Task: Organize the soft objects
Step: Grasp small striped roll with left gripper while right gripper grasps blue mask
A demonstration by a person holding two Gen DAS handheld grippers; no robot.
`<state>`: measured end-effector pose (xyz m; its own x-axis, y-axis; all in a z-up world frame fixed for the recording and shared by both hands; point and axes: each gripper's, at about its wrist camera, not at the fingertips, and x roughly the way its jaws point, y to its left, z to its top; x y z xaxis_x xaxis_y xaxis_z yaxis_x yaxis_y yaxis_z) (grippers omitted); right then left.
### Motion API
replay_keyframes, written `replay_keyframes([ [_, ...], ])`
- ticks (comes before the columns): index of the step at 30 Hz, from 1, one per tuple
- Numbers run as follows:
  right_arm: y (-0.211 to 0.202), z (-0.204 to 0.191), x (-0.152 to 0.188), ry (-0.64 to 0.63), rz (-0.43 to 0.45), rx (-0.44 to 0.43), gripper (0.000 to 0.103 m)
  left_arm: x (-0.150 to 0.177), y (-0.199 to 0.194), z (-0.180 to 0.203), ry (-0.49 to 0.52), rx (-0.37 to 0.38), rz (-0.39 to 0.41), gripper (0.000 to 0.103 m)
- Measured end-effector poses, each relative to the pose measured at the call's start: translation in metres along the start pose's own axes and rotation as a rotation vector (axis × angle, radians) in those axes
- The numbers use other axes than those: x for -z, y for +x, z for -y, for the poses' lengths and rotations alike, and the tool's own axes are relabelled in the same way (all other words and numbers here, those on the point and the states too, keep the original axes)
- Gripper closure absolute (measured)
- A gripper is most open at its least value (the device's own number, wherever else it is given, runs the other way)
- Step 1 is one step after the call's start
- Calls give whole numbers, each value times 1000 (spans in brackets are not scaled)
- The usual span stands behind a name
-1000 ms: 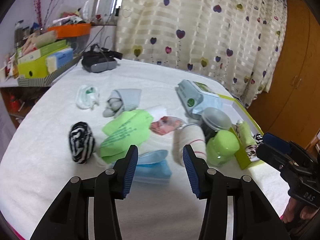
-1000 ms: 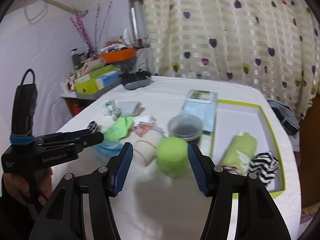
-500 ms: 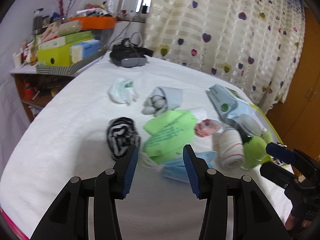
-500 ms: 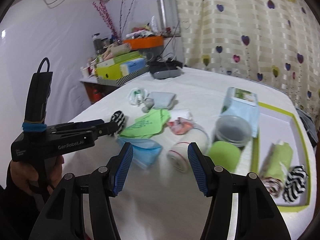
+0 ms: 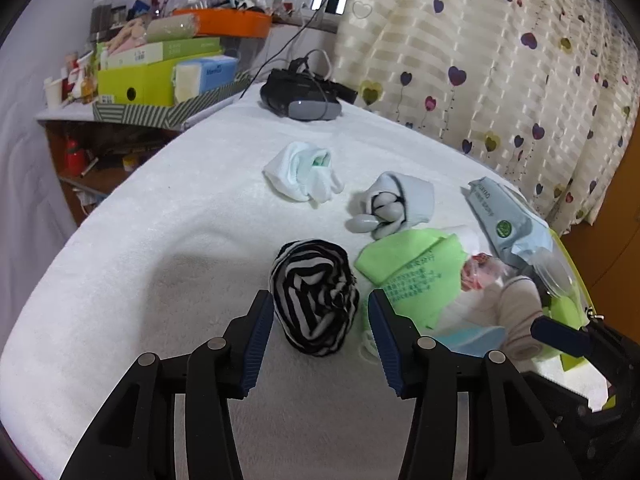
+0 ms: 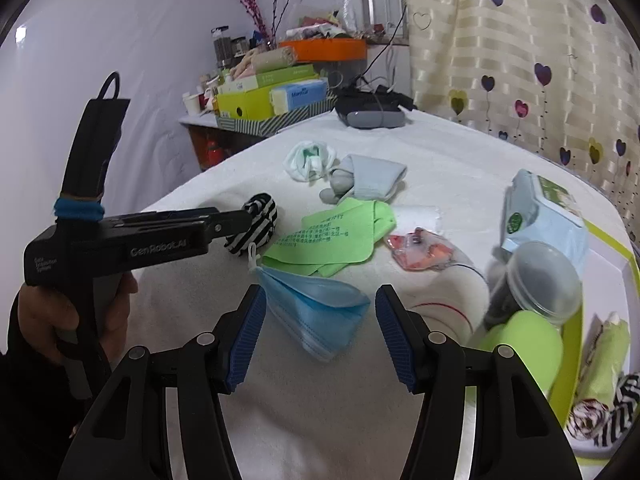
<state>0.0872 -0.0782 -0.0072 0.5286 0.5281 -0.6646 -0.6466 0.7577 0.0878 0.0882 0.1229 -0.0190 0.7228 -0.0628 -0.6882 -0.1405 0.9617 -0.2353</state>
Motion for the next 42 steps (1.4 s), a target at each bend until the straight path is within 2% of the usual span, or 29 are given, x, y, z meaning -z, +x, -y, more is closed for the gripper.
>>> replay_keyframes([
  [7,13,1,-2,-11,-32,-8,45,-2,27,1,-5,-5,-64,54],
  [12,21,2,-4,-26,-54,-3,45,-6,31,-2,-21,-8,-56,54],
  [14,26,3,-4,-35,-69,-1,45,-6,31,-3,-23,-8,-54,58],
  [16,30,4,-4,-46,-86,-2,45,-7,32,-3,-25,-4,-59,75],
  [19,36,1,-3,-67,-113,-6,45,-6,31,-4,-27,-11,-59,86],
  [30,48,-7,-3,-128,-159,-14,45,-2,24,-5,-17,3,-55,88],
  [32,49,-7,-3,-127,-159,-8,59,-2,24,-5,-17,4,-55,88],
  [33,50,-7,-4,-127,-158,-5,61,-2,24,-5,-17,6,-55,89],
  [35,47,-7,-3,-123,-149,-6,77,-1,23,-5,-19,9,-53,89],
  [38,42,-6,-3,-114,-128,-3,85,0,18,-7,-20,8,-41,89],
  [42,34,-4,-2,-94,-105,4,89,3,7,-5,-14,7,-22,90],
])
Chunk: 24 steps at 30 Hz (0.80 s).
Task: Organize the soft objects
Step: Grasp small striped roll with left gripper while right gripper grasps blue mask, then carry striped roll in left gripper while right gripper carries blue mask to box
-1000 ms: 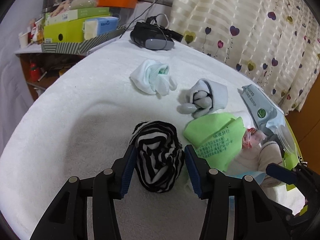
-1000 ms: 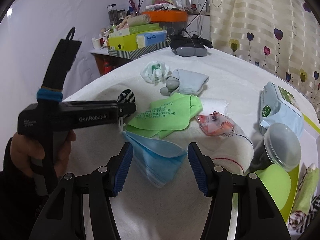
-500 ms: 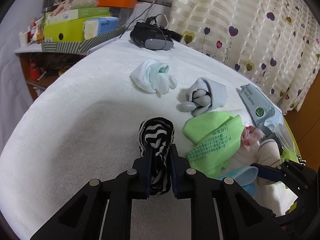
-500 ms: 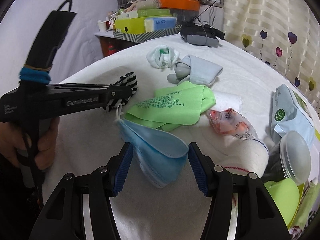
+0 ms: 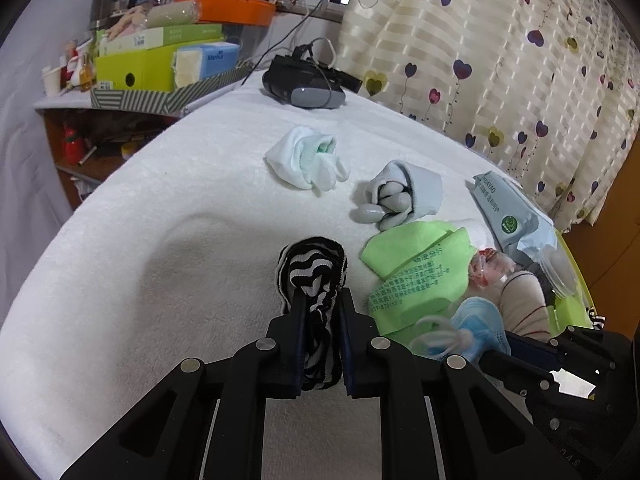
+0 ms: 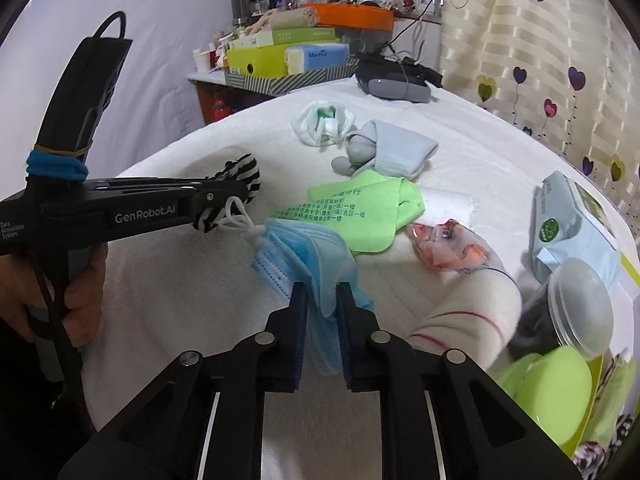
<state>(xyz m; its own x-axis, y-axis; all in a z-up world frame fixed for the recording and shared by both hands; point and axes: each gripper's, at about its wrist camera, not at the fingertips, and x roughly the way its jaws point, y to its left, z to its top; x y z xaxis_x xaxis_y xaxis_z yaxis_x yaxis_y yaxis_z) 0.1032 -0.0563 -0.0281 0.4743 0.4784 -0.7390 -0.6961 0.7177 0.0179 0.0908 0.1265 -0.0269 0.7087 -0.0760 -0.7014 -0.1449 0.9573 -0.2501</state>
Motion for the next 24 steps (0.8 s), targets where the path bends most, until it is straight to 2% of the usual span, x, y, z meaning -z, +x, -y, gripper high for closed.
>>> replay_keyframes([
  [14,-62,5,11,85,158,12,89,11,-54,46,85,13,85,90],
  [24,-111,13,35,143,242,60,89,24,-86,87,152,46,130,90],
])
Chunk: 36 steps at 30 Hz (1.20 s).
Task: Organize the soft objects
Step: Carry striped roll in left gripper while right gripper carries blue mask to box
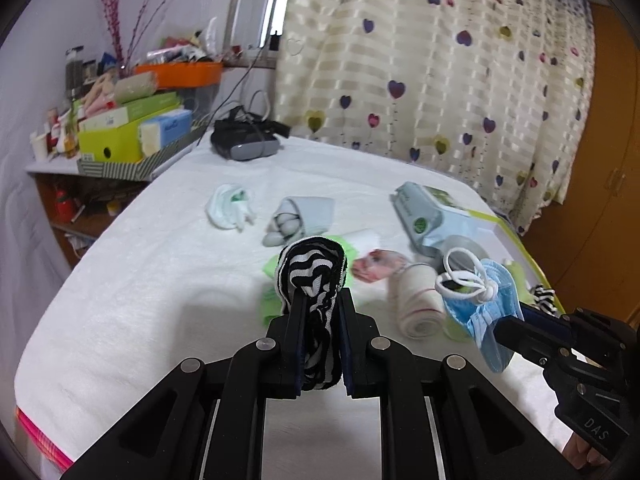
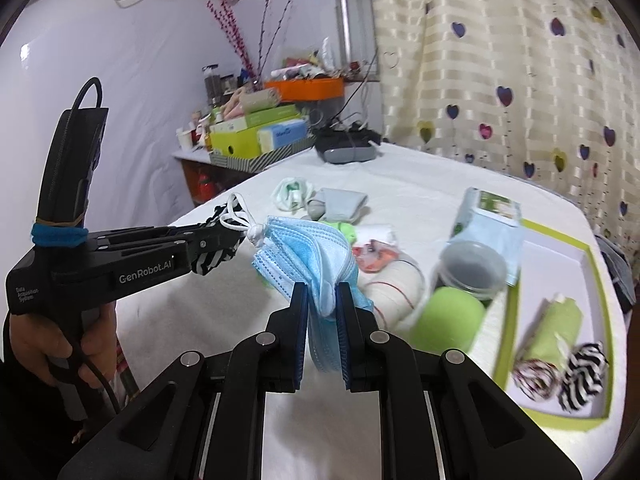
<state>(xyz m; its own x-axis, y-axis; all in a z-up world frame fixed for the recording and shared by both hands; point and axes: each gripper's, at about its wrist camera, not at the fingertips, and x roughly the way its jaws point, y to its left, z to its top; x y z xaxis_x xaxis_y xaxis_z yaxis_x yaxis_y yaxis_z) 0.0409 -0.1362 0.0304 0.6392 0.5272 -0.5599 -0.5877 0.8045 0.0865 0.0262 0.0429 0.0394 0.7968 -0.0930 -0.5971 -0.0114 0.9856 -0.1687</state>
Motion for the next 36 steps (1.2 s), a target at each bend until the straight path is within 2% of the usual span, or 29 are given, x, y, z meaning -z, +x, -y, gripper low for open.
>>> replay_keyframes([
  [13,-41,19,13,71,48,100,89,2,-16,45,68,87,19,90],
  [36,-66,95,26,198,61,197,89,-12,17,134,184,213,-25,90],
])
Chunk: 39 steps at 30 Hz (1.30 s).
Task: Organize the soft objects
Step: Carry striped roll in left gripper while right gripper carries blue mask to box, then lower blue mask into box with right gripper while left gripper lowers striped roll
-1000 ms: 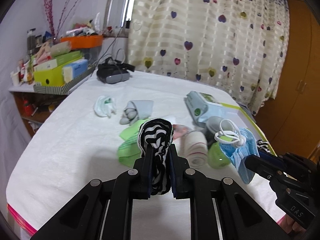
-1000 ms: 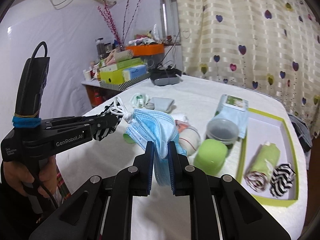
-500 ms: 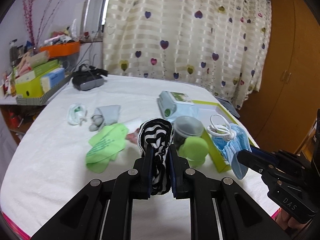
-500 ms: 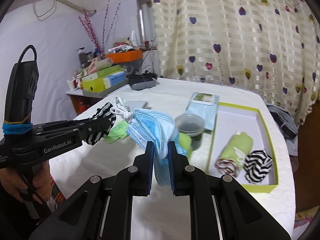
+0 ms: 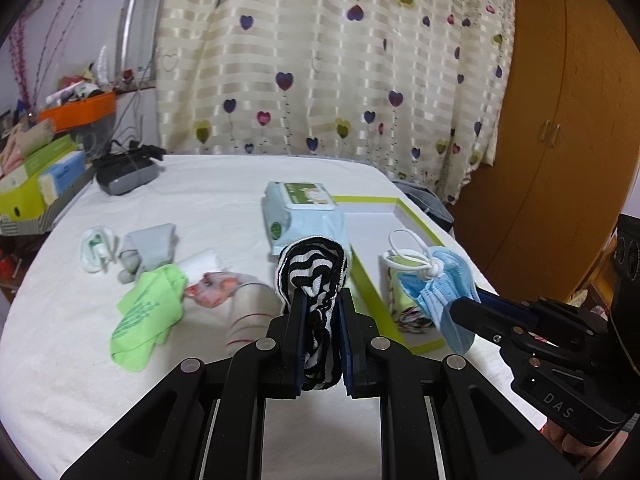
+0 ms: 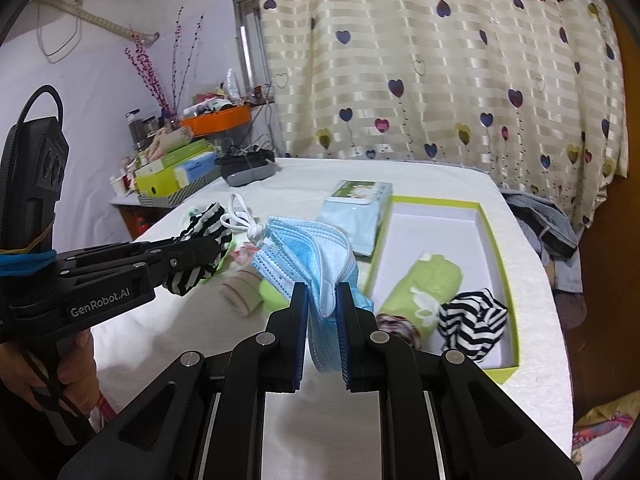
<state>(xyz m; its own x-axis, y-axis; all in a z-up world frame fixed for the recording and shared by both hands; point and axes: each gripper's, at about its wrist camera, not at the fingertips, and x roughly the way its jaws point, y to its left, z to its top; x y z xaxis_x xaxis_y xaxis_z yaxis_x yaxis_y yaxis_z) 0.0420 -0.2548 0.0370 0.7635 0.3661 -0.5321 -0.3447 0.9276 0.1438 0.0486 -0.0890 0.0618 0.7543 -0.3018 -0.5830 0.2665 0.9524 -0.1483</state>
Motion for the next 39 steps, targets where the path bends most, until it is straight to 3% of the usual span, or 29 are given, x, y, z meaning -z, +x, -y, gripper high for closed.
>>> replay_keyframes([
  [20,8,92,-11,129,-11,117,88,-25,60,58,67,95,-59,90],
  [35,60,128,-18,168,-86,152,88,-31,90,66,56,94,-93,90],
  [39,69,136,-20,181,-95,151,78,-33,102,70,58,92,-110,90],
])
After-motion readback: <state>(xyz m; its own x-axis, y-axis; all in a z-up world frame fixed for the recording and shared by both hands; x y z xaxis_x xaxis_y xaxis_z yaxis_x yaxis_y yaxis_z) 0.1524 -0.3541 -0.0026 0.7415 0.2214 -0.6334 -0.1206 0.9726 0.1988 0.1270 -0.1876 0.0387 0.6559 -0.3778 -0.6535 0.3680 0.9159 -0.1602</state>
